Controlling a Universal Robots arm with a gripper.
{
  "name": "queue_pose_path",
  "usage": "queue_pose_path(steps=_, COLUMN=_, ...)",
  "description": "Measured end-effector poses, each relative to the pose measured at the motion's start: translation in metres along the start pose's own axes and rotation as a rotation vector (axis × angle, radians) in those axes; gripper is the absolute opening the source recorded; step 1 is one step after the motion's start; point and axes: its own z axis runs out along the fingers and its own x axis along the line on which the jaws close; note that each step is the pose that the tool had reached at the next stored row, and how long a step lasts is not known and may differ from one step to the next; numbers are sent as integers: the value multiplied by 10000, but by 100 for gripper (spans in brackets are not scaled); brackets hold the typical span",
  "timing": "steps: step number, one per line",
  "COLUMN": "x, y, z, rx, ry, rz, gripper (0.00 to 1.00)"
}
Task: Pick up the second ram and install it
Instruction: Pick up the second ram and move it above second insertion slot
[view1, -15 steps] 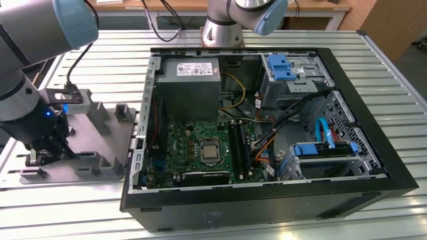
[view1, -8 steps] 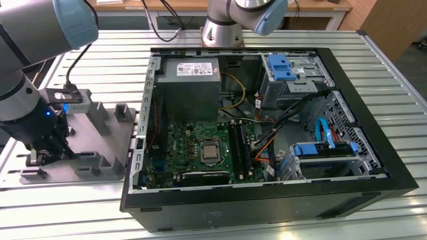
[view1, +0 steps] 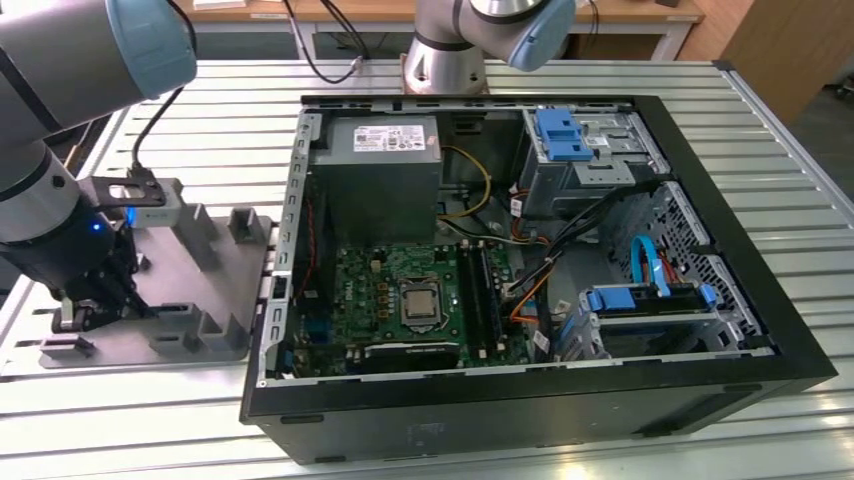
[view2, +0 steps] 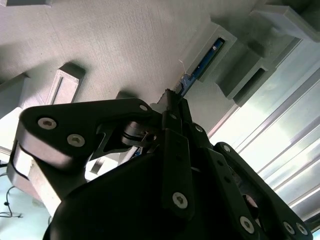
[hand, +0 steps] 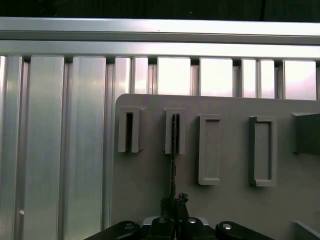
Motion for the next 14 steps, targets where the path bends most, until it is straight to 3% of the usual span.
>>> queue_pose_path(steps=6, x=0, y=1, z=-19, rx=1, ry=-2, rz=103, gripper=14)
queue_pose_path(steps=14, x=-2, y=4, z=-136, rx=2, ry=-4, rz=126, gripper=14)
